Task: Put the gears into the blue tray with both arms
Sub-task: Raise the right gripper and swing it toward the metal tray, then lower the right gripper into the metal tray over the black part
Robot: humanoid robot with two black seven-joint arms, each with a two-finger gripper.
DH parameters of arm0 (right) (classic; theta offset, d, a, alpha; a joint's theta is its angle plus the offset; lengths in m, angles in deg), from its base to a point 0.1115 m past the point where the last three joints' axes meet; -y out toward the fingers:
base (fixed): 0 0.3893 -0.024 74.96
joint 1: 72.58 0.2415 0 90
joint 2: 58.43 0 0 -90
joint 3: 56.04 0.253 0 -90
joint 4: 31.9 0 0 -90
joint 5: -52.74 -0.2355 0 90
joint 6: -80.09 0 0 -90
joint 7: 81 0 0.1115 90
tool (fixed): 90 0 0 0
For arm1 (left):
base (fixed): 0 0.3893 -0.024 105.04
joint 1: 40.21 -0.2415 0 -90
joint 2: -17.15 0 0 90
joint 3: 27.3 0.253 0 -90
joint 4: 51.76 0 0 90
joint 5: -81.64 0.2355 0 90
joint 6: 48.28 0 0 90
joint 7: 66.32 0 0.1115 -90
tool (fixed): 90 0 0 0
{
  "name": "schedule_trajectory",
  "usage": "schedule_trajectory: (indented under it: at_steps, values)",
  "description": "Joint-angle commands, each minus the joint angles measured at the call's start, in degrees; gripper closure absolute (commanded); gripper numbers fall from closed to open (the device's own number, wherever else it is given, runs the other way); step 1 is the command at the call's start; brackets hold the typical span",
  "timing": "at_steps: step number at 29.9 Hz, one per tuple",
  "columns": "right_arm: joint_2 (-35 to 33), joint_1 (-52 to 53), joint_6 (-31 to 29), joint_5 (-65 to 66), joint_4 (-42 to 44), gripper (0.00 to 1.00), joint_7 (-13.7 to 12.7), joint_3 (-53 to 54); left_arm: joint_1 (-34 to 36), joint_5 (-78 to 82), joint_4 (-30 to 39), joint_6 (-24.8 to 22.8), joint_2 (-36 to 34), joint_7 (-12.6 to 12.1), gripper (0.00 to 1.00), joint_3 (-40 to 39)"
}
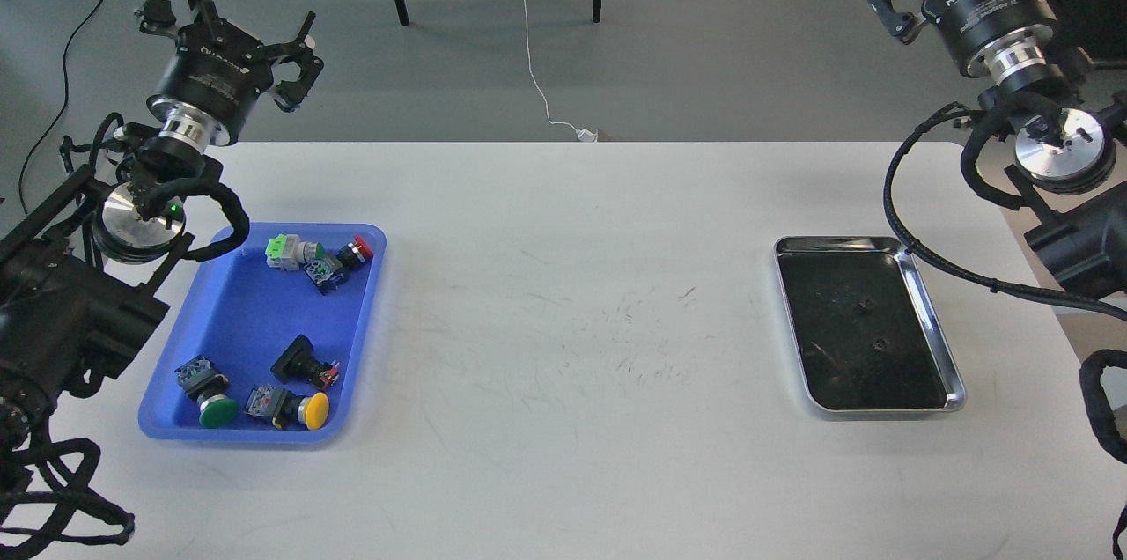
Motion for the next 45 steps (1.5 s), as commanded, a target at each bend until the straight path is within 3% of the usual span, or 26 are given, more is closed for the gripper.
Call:
schedule_trajectory:
  at_steps: [1,16,28,36,40,45]
  values:
    - [-1.8,4.4,1.8,0.0,0.0,0.01,0.0,-7.7,-0.7,0.0,0.2,-0.5,-0.8,-0.1,0.02,0.0]
    - [-0.5,29.6,-0.8,5.8,-2.6,0.01,0.6,-51.1,-3.2,-0.6,0.3,-0.6,-2.2,0.3,0.02,-0.8]
    - [6.1,39.3,-0.8,35.7,-14.1,0.03,2.3,-73.1,-3.2,-0.6,0.2,-0.6,-2.2,1.0,0.02,-1.0]
    - [3.9,41.6,-0.8,61.8,-26.0,0.12,7.3,-87.4,-3.2,-0.6,0.2,-0.5,-1.8,1.1,0.02,-1.0]
    - [2.2,41.1,3.8,72.2,-27.6,0.12,7.7,-94.9,-3.2,-0.6,0.2,-0.5,-1.6,1.1,0.02,-1.0]
    - [0.2,38.6,8.2,74.8,-28.0,0.12,8.3,-101.0,-3.2,-0.6,0.2,-0.5,-1.5,1.4,0.02,-1.0]
